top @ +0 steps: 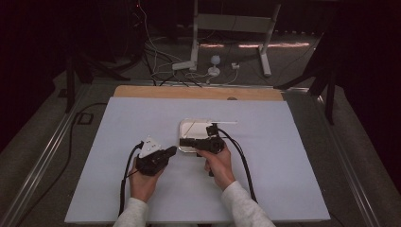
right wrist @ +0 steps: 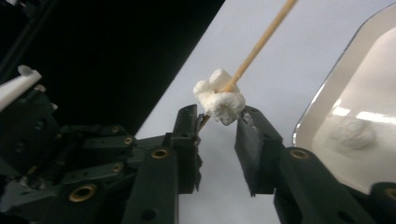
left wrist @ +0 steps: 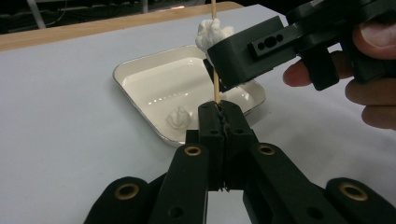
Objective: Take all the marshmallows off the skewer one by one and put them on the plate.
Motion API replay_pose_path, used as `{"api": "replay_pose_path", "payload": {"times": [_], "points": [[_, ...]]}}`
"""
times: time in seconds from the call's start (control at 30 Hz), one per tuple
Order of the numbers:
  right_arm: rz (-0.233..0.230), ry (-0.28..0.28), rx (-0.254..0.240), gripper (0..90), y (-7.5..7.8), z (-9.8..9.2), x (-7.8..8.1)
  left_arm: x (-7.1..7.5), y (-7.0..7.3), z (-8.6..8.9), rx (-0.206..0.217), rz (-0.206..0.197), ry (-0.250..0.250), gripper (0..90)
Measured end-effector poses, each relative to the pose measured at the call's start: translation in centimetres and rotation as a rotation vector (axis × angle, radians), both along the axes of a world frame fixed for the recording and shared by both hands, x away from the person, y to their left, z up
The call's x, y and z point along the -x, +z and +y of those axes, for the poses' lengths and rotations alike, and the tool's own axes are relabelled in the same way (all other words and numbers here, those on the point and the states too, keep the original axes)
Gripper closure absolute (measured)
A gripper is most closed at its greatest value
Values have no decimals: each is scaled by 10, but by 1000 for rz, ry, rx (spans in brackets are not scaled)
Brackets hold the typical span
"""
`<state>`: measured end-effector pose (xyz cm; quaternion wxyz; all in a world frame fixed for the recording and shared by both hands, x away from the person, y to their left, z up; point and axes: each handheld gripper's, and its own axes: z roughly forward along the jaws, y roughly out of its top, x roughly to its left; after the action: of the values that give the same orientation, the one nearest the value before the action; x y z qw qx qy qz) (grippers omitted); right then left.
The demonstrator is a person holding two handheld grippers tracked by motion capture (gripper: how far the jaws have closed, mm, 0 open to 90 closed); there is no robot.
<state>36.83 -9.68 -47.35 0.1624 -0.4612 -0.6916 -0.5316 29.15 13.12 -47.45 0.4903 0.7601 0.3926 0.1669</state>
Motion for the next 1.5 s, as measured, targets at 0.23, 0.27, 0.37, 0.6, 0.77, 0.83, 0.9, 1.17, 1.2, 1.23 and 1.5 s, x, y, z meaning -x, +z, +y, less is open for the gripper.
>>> {"api": "replay_pose_path", "payload": {"times": [0.23, 0.27, 0.37, 0.6, 0.77, 0.83, 0.9, 1.17, 1.2, 1.23, 1.5], "points": [[23, -10, -51, 742, 1, 0, -1, 0, -2, -2, 6, 3, -9, 900], [26, -9, -56, 748, 1, 1, -1, 1, -3, -3, 6, 2, -9, 900], [22, -16, -53, 767, 0, 2, -1, 1, -3, -4, 4, 1, -11, 900], [-10, -64, -61, 796, 6, 1, 1, 3, -1, -6, -4, -20, 0, 900], [-24, -95, -74, 802, 11, -6, -3, 4, -1, -8, -18, -22, -8, 900], [-40, -99, -59, 801, 13, -6, -3, 5, -1, -7, -15, -24, -11, 900], [-55, -103, -57, 800, 15, -6, -3, 6, 0, -7, -21, -25, -8, 900], [-73, -128, -35, 801, 19, -6, -8, 6, 0, -6, -21, -14, -6, 900], [-72, -134, -36, 800, 20, -6, -8, 6, 0, -6, -23, -13, -5, 900], [-76, -139, -33, 801, 20, -6, -8, 6, 0, -6, -24, -10, -3, 900], [-82, -187, -44, 803, 21, -14, -15, 7, -1, -6, -50, -1, -20, 900]]}}
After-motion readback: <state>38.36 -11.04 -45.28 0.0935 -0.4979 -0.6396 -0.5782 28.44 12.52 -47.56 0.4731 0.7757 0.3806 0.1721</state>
